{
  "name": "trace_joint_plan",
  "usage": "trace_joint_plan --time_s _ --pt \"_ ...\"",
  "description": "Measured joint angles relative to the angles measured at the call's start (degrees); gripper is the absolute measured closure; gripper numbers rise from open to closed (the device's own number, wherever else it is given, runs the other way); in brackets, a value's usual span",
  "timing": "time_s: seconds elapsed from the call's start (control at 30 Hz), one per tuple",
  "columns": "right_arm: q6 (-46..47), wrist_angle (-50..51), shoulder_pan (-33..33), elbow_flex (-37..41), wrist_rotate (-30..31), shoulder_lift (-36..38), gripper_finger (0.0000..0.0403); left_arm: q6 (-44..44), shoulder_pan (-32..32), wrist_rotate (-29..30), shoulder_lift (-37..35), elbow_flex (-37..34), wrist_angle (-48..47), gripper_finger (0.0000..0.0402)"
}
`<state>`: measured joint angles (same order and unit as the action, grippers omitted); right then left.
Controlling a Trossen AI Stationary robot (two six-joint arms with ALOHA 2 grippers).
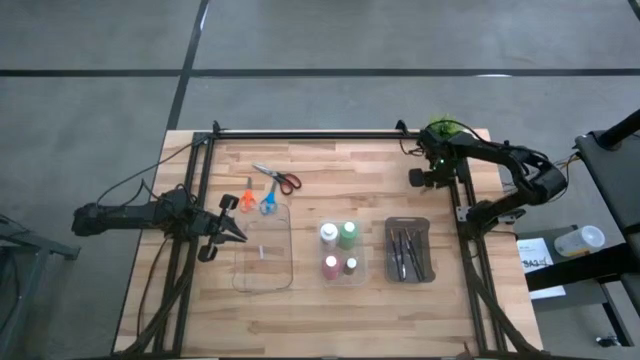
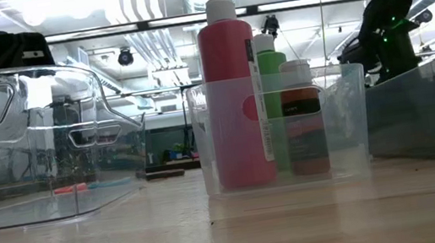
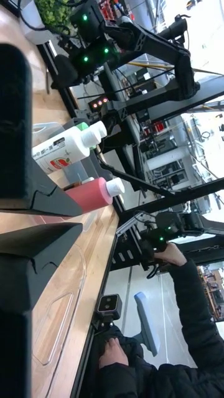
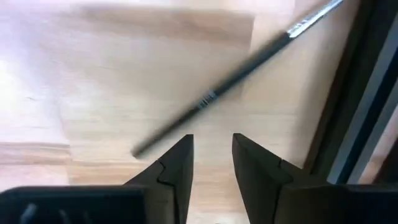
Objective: Pick & Place Paint Supplies
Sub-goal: Put the silver paintbrush into the black bin
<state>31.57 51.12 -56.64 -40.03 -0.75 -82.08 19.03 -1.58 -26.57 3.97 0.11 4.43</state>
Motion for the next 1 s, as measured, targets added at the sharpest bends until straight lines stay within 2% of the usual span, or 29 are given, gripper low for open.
trace_joint_plan --time_s 0.43,0.67,0.87,1.0 --pt "1.88 -3.21 0.25 -0.51 2.09 3.40 0.0294 0.00 0.00 0.00 0.00 0.00 0.01 0.0366" --pt "2.09 -17.41 0.70 -0.12 2.72 8.32 0.0294 0.00 0.00 -0.02 0.00 0.01 0.00 0.0366" --pt "1.62 -26.88 3.39 0.05 2.83 8.32 0.0294 0.00 0.02 -0.02 0.00 -0.01 0.02 0.0366" --pt "-5.06 -28.38 4.55 0.04 2.39 6.23 0.0294 0.01 0.00 -0.01 0.00 0.00 0.00 0.0366"
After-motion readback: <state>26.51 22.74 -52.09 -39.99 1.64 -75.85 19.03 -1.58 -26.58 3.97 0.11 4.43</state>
